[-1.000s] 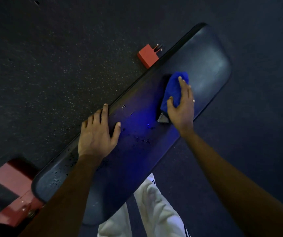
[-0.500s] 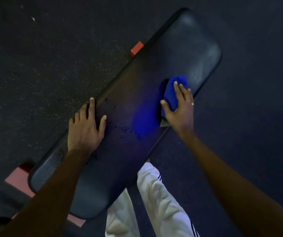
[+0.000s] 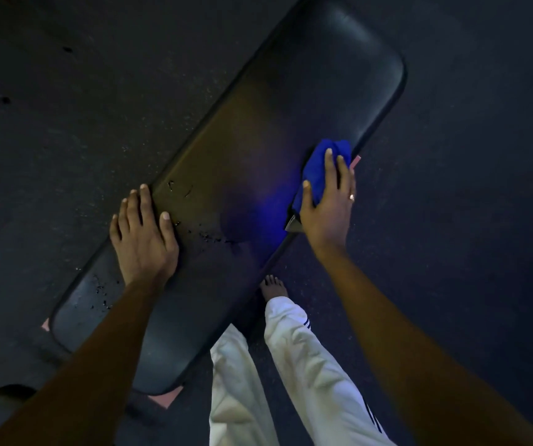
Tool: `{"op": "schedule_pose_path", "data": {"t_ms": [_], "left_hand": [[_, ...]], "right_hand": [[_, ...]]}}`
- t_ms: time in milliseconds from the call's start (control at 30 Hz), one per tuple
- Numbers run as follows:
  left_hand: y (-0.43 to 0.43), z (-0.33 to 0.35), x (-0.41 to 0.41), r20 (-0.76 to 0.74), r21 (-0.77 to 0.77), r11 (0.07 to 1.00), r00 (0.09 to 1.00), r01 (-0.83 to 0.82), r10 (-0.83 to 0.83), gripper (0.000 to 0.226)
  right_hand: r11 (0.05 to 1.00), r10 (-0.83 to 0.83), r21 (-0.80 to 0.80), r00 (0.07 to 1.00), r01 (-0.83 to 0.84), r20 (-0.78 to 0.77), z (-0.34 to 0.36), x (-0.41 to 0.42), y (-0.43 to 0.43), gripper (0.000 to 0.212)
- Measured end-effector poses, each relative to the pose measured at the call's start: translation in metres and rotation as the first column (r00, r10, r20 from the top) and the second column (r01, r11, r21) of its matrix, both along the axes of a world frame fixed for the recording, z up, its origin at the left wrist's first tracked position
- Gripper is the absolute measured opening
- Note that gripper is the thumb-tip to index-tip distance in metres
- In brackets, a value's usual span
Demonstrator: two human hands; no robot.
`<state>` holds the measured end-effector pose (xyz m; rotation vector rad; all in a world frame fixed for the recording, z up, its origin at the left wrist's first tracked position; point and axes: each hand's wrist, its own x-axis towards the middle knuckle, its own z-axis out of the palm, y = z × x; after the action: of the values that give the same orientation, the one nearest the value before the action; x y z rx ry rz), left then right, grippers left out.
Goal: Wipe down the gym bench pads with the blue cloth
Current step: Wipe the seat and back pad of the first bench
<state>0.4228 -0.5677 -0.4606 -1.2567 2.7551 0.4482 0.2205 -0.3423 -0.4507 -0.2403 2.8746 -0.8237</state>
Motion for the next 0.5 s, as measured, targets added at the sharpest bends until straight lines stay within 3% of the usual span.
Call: {"op": "schedule_pose_path", "data": {"t_ms": [67, 167, 233, 367, 500], "left_hand": [[0.0, 0.001, 0.0, -0.004, 0.006, 1.0, 1.0, -0.015, 0.016, 0.061], [0.0, 0.001, 0.001, -0.011, 0.002, 1.0, 1.0, -0.021, 0.021, 0.061], [0.001, 0.0, 0.0, -0.023, -0.007, 1.0, 1.0, -0.021, 0.021, 0.061], [0.002, -0.002, 0.0, -0.037, -0.032, 0.999, 0.999, -0.038, 0.036, 0.062], [0.002, -0.007, 0.0, -0.035, -0.058, 0.997, 0.998, -0.044, 0.042, 0.061]], "right_hand": [[0.995, -0.073, -0.071, 0.996, 0.076, 0.047, -0.001, 0.034, -0.005, 0.064], [0.993, 0.056, -0.108, 0.992, -0.044, 0.11, -0.001, 0.081, 0.008, 0.063], [0.988, 0.072, -0.145, 0.991, -0.056, 0.108, -0.009, 0.063, 0.017, 0.061], [0.934, -0.202, -0.292, 0.978, 0.208, 0.048, -0.017, 0.0, 0.001, 0.057], [0.786, -0.452, -0.392, 0.877, 0.478, 0.163, -0.02, -0.007, -0.013, 0.061]]}}
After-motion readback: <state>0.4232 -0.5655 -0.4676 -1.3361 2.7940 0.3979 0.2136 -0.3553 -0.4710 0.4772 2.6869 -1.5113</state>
